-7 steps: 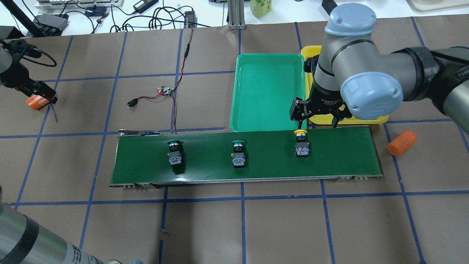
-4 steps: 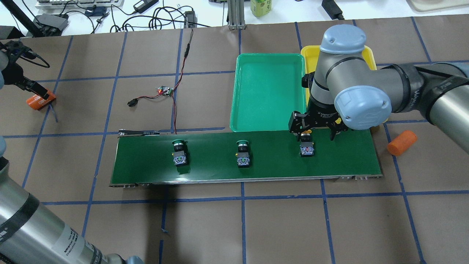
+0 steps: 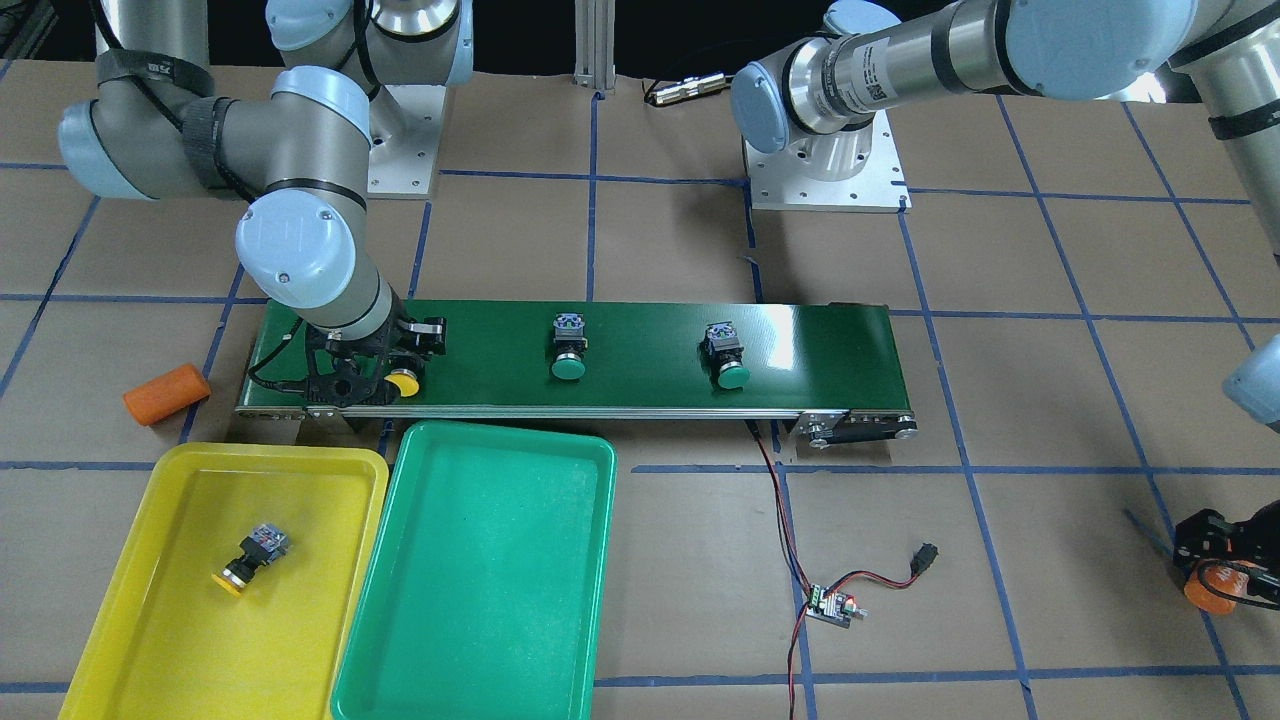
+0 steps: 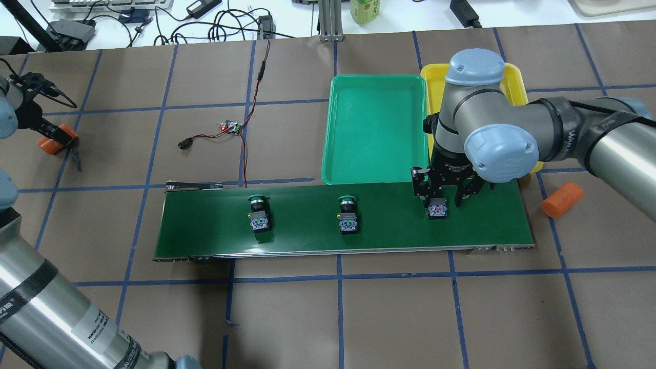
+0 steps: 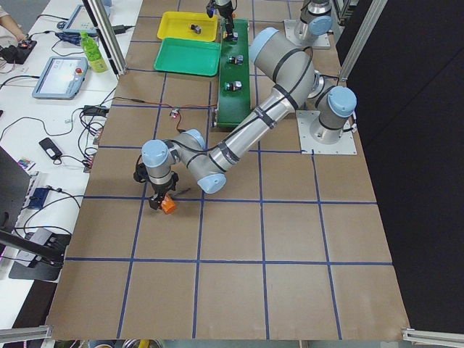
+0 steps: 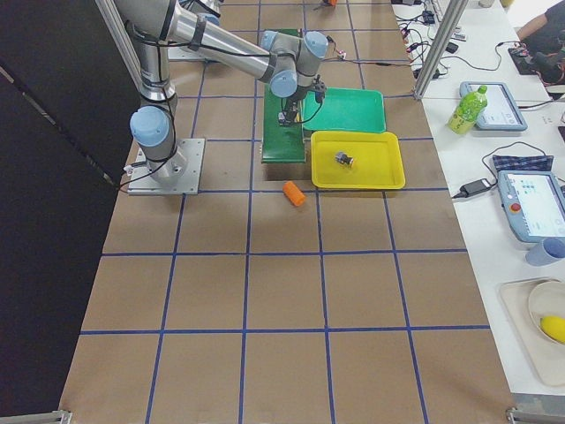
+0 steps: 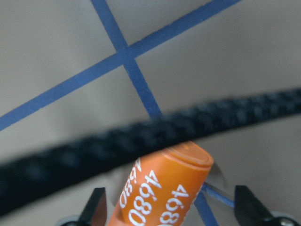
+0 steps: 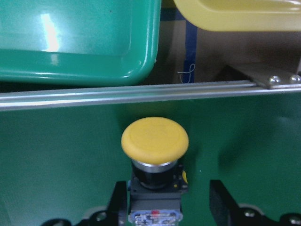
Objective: Sort buttons by color to trays
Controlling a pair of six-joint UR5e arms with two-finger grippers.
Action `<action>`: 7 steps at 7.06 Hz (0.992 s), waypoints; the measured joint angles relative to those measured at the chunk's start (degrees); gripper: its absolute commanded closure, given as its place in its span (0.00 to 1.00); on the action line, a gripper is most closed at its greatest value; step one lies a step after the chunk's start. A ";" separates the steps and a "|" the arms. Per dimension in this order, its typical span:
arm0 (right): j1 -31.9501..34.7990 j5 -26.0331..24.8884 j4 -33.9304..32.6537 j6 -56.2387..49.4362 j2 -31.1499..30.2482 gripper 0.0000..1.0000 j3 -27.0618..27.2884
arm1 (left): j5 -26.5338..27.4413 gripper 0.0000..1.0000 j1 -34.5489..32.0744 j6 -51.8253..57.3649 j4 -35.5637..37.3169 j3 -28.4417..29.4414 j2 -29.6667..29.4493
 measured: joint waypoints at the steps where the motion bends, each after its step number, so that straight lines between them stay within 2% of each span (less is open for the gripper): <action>1: -0.66 -0.15 0.15 -0.11 0.15 1.00 -0.07 | 0.21 1.00 0.10 1.47 -0.06 0.03 0.22; 3: -2.53 -0.20 0.11 -0.26 -0.17 1.00 -1.80 | 0.28 1.00 -0.24 8.36 -0.91 -1.11 2.98; 4: -3.44 -0.19 -0.10 -0.04 -0.07 1.00 -5.27 | 0.06 1.00 -0.80 13.29 -1.31 -4.50 6.26; 6: -4.80 -0.26 -3.23 0.31 5.07 1.00 -14.94 | -1.20 1.00 -2.42 19.52 -1.24 -17.98 17.10; 7: -5.86 -0.15 -6.08 0.24 9.45 0.94 -18.15 | -2.65 1.00 -3.90 22.55 -0.97 -25.78 23.17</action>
